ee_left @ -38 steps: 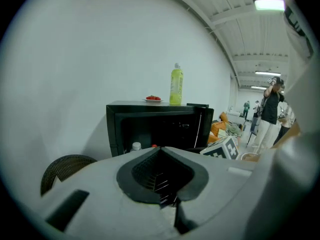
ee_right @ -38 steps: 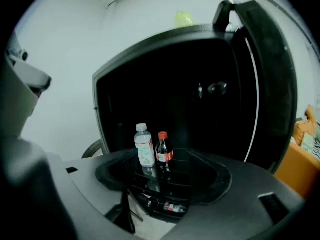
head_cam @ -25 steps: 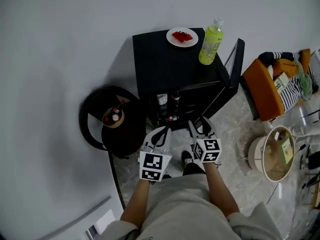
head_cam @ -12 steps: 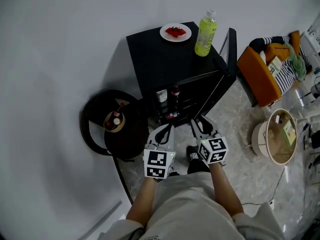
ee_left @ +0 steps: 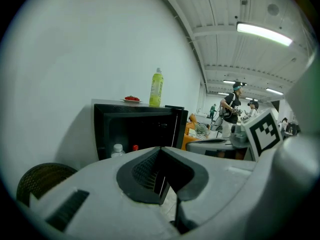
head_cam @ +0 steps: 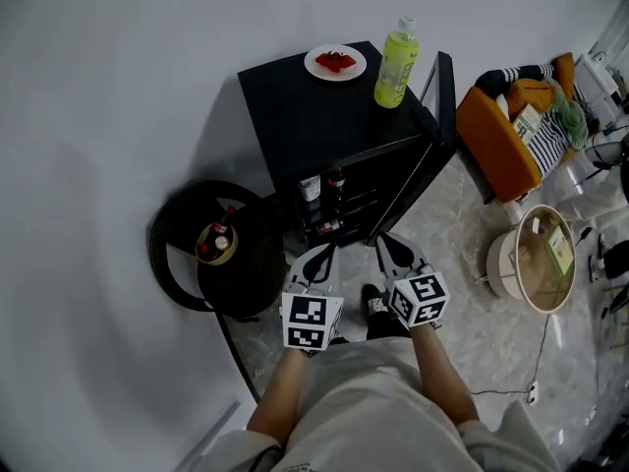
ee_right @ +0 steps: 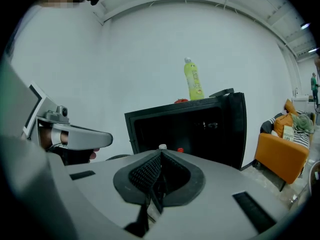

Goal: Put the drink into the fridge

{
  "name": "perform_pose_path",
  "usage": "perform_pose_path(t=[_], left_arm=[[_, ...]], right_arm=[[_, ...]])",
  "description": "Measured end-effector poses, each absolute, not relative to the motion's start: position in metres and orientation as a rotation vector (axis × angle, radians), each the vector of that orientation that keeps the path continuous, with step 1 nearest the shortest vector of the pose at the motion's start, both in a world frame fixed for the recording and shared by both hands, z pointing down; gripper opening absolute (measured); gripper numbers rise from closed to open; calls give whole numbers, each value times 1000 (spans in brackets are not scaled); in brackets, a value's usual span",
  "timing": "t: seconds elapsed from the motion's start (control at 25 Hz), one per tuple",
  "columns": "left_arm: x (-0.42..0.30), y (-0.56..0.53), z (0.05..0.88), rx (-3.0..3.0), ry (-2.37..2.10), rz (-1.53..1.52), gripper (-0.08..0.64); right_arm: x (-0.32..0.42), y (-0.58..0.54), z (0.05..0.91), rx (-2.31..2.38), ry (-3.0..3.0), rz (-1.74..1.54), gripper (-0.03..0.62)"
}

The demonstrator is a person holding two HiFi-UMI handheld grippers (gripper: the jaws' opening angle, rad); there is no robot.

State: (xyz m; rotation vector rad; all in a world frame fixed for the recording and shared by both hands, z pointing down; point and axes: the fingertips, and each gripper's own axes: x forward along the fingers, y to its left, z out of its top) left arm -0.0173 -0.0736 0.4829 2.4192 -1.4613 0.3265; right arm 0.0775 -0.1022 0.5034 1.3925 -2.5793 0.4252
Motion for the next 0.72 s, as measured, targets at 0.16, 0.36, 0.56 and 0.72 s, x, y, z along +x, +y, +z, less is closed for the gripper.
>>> perform_pose_path(t=[0.16,0.36,0.56,0.72], left_arm=[[-27,-76,481,2400,-1474,333,8],[-37,-84,469,2407,-1488,302,9],[-36,-110,437,2456,-1514,285,8],[-23,-145,404,2518,-1532,258,9]], right_arm=[[74,-106,499,1393,-2583,423,8],[73,-121,487,1427,-2598,451,8],[76,-141,460,1471,-2587,425,8],[79,-171,436,1515,-2592,393,8]])
